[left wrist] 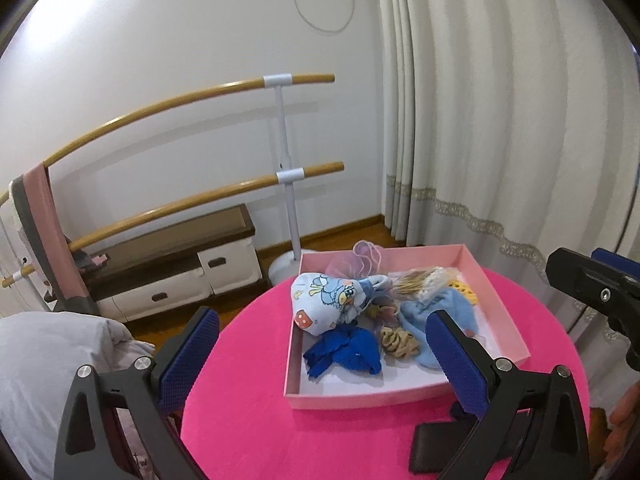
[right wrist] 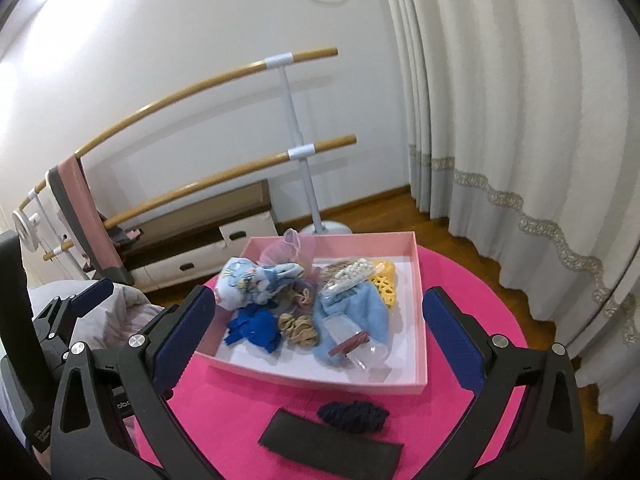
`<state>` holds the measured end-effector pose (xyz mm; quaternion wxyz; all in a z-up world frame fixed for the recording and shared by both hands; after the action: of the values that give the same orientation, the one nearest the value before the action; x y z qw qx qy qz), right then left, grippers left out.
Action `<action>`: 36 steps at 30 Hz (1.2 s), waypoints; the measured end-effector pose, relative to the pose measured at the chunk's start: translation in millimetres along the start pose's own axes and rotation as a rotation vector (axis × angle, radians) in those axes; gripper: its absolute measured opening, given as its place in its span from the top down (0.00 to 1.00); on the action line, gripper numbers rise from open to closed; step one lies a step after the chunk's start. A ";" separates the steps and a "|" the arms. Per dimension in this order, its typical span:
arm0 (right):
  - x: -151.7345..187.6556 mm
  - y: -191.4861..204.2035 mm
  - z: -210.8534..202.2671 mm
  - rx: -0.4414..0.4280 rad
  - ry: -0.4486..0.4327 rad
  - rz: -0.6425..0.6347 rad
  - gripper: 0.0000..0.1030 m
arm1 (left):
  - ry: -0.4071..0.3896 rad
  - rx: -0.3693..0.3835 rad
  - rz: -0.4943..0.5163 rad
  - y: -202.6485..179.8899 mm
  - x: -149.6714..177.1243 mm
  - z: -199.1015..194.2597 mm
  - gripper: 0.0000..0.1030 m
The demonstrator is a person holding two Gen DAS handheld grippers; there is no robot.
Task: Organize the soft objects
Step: 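Withdraw both tools from the box and hold them above the table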
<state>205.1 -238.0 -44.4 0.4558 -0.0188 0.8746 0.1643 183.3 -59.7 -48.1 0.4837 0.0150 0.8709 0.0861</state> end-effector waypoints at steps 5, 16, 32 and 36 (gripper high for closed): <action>6.8 18.8 -34.2 0.002 -0.046 -0.019 0.00 | -0.055 0.005 -0.007 8.6 5.2 -48.0 0.00; 21.8 48.7 -109.3 0.073 -0.147 -0.052 0.00 | -0.143 -0.010 -0.059 36.3 31.3 -139.2 0.00; 80.2 67.4 -169.3 0.141 -0.176 -0.058 0.00 | -0.148 -0.024 -0.095 53.7 92.6 -209.8 0.00; 96.2 68.6 -180.2 0.139 -0.177 -0.053 0.00 | -0.130 -0.033 -0.094 56.5 105.1 -222.0 0.00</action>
<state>-6.1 -216.8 -7.5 0.5357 0.0043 0.8394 0.0921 -63.5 -22.7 -12.2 0.5430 -0.0283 0.8357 0.0765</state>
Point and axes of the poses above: each gripper's, at about its wrist camera, not at the fingertips, and z roughly the way its jaws point, y to its left, x to its underside, the point moved 6 cm from there along z, roughly the way its jaws point, and after that the axes turned 12 degrees about -x, right-handed, at the moved point
